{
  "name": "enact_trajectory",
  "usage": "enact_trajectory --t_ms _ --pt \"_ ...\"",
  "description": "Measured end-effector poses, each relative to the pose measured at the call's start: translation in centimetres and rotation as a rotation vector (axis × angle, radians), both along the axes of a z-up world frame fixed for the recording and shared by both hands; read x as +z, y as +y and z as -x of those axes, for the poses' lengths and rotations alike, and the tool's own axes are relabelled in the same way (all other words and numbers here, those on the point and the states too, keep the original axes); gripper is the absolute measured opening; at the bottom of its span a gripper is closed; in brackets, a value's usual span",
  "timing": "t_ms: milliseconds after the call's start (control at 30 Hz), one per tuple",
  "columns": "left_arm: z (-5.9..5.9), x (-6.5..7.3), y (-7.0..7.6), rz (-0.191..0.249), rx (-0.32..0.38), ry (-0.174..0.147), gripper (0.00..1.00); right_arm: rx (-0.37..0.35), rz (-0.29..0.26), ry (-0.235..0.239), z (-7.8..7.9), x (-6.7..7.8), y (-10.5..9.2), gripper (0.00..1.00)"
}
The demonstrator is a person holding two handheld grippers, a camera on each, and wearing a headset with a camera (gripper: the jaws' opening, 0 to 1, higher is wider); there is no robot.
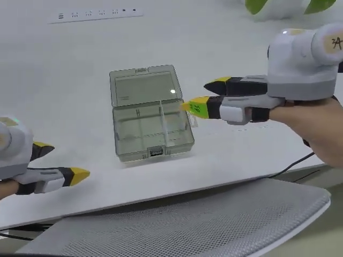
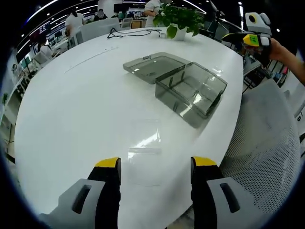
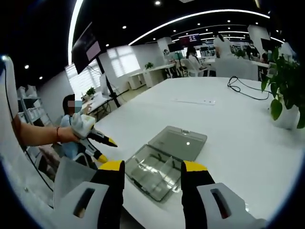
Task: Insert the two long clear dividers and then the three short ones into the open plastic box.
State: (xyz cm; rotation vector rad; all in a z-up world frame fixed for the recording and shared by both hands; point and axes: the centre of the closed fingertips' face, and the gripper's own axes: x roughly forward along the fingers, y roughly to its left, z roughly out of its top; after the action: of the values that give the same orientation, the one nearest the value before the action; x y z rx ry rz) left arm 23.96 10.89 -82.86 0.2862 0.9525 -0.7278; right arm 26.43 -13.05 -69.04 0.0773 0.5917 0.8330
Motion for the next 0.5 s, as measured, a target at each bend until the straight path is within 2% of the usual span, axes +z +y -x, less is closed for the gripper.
enact_trajectory --t_ms 133,233,333,500 --pt "0.0 -0.6 0.4 -0.033 0.012 0.021 0.54 0.006 -0.014 -0.021 0.1 0.1 -0.5 0.50" --pt "0.0 -0.7 0.5 -0.050 0.010 0.023 0.52 0.029 -0.004 -0.058 0.3 0.2 -0.8 0.51" --pt "0.1 -0.9 0.8 -0.077 0.002 0.028 0.49 0.043 0.000 -0.072 0.6 0.0 -1.1 0.53" --pt "0.3 -1.0 1.1 -0.071 0.021 0.040 0.48 0.067 0.017 -0.089 0.9 -0.3 -1.5 0.55"
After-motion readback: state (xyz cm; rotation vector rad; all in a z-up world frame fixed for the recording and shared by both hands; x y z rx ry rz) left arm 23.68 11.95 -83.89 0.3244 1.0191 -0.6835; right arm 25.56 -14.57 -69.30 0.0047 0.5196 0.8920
